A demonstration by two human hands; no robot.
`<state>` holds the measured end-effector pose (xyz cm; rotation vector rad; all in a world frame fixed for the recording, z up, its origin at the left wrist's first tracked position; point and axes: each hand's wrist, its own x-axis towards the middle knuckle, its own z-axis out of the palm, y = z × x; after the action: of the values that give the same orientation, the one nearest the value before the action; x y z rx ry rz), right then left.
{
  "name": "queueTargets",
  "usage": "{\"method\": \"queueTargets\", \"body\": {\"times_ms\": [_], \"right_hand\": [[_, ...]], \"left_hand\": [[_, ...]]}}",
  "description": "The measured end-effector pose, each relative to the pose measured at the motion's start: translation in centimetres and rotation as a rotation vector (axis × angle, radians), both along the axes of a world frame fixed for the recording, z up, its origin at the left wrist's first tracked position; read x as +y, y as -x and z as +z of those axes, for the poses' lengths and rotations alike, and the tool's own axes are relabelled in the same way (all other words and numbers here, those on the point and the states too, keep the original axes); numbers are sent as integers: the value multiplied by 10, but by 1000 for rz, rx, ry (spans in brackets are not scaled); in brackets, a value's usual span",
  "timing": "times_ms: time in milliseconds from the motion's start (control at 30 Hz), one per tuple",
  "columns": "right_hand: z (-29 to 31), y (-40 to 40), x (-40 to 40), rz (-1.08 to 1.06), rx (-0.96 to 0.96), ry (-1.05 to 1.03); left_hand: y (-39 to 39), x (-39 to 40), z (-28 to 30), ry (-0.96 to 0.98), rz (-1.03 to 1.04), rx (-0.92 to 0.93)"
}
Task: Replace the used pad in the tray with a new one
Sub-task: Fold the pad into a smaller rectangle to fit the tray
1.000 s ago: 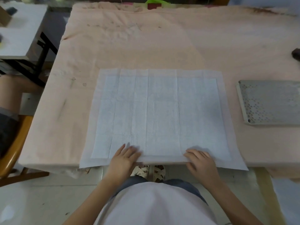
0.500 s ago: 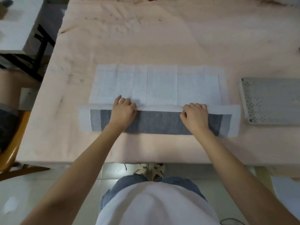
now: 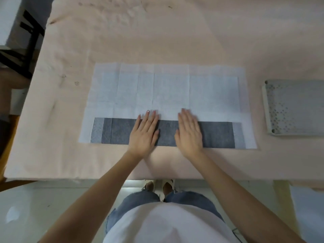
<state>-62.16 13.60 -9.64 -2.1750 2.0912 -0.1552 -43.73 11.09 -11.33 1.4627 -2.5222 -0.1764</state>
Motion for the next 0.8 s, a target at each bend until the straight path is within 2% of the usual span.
{"method": "queueTargets", "body": {"times_ms": [100,200,400,800], "right_hand": [[-11,-30,2,98,11,-61],[-18,-36,-1,42,13,-115],[-24,-17,1,71,23,-100],[-26,131,50,-181,1,-28]], "left_hand": [[14,8,-11,-72,35,2],[18,8,-16,-104,34,-15],[21,7,-18,-52,61,-4],[22,8,-16,-56,84,-29]]}}
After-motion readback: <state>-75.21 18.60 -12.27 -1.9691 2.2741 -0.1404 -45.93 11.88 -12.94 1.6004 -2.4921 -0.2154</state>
